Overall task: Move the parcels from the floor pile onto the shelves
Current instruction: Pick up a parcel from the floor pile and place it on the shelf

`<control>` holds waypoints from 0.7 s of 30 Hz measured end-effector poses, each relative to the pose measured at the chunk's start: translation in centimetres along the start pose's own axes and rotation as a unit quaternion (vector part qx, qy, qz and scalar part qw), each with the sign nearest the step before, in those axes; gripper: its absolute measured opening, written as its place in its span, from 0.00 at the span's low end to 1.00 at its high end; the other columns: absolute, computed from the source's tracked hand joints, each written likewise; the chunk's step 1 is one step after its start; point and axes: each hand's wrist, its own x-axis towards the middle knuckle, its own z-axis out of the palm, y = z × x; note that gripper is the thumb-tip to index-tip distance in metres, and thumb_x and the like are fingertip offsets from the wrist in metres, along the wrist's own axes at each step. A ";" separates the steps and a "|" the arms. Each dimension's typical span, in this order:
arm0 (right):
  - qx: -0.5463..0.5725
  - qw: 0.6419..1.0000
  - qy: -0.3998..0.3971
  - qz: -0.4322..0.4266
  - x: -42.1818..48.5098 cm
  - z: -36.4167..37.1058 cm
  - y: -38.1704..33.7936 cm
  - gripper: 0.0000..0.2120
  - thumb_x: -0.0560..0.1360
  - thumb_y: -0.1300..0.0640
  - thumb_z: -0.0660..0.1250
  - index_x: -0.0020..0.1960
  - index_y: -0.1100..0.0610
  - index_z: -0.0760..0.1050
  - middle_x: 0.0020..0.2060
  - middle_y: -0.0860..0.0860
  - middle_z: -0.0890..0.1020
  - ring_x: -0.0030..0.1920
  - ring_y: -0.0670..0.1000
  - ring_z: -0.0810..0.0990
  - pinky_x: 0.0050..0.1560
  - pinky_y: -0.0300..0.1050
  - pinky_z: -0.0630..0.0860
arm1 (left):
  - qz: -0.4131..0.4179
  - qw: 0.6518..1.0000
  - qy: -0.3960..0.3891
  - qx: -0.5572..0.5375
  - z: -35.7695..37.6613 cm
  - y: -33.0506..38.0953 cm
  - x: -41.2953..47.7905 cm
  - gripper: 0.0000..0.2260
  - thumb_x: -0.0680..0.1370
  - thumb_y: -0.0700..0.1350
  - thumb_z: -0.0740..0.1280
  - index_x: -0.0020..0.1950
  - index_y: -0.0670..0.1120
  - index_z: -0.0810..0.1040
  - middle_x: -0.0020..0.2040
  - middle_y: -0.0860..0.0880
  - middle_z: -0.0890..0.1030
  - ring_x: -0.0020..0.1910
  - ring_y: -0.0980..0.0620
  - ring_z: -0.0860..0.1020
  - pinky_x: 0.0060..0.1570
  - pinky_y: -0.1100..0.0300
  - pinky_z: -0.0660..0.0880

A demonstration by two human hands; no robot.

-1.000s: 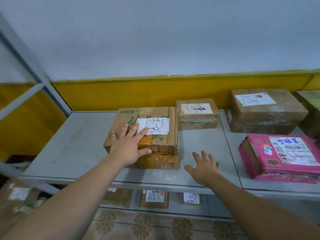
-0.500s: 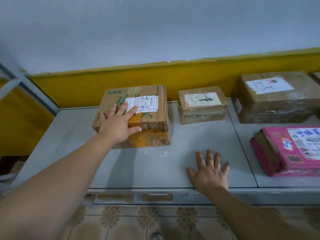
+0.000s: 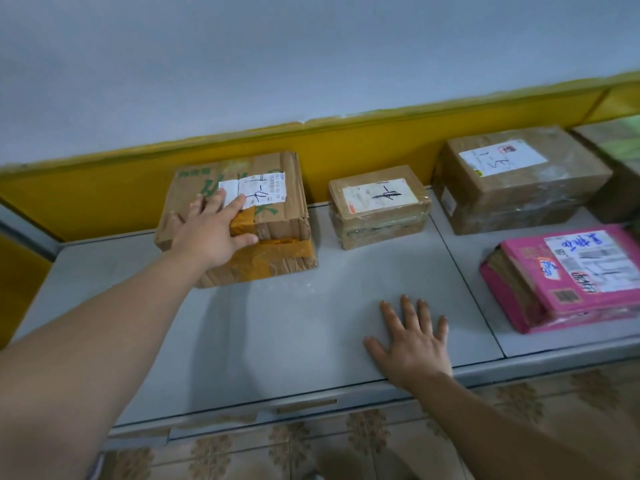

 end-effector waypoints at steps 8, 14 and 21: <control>0.003 1.000 0.004 0.009 -0.1 -0.1 0.0 0.37 0.76 0.29 0.45 0.80 0.42 0.38 0.80 0.50 0.38 0.78 0.56 0.33 0.75 0.63 0.34 | 0.007 1.000 -0.003 0.002 -0.1 -0.4 1.4 0.36 0.74 0.70 0.58 0.78 0.63 0.46 0.80 0.54 0.45 0.78 0.44 0.44 0.71 0.33 0.50; -0.001 1.000 0.005 0.010 0.0 0.0 0.0 0.37 0.76 0.29 0.44 0.80 0.42 0.38 0.80 0.50 0.38 0.78 0.56 0.33 0.75 0.63 0.34 | -0.003 1.000 -0.004 -0.010 -0.2 -0.4 0.3 0.34 0.76 0.68 0.57 0.78 0.62 0.47 0.80 0.54 0.44 0.78 0.43 0.43 0.72 0.33 0.47; 0.000 1.000 0.009 0.010 -0.1 -0.1 -0.1 0.37 0.76 0.29 0.45 0.80 0.42 0.39 0.80 0.50 0.38 0.78 0.56 0.33 0.75 0.63 0.34 | 0.022 0.999 -0.015 0.019 -0.1 -1.2 -1.3 0.32 0.77 0.67 0.55 0.78 0.62 0.48 0.80 0.55 0.45 0.78 0.44 0.44 0.72 0.34 0.49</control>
